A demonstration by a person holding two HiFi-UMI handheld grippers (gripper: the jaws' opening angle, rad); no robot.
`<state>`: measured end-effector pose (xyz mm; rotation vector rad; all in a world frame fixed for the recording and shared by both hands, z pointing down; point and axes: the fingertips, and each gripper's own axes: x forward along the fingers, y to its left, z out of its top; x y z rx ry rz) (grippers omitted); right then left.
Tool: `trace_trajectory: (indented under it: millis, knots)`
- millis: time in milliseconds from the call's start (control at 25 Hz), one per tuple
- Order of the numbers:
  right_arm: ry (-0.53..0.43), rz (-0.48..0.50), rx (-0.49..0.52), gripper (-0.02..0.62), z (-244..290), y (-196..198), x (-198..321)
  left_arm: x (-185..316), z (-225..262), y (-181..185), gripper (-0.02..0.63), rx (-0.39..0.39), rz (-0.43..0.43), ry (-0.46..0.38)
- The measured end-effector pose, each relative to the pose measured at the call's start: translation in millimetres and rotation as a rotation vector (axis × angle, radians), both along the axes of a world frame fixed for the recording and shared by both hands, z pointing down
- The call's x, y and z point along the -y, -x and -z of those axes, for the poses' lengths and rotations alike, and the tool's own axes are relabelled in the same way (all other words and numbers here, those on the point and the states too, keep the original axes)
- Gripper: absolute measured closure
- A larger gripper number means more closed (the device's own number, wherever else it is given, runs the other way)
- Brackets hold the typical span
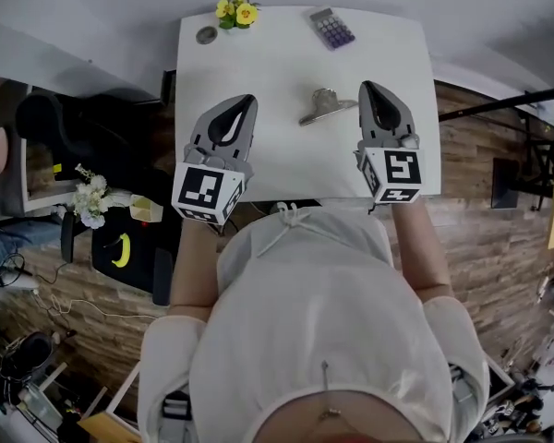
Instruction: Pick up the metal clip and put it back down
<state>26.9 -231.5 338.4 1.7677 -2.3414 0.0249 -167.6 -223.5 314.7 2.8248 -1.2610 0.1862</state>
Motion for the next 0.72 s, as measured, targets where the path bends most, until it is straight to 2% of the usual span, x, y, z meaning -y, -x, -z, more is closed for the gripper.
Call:
trace_trajectory:
  millis: [360,720]
  knots:
    - [-0.050,0.063,0.067,0.592,24.7,6.0,-18.1,-3.7,28.3,12.7,0.588,0.012,0.050,-0.054]
    - [-0.068,0.090,0.050,0.594,31.6,4.7,-23.8,-8.4,31.2,5.9,0.588,0.016,0.043,-0.059]
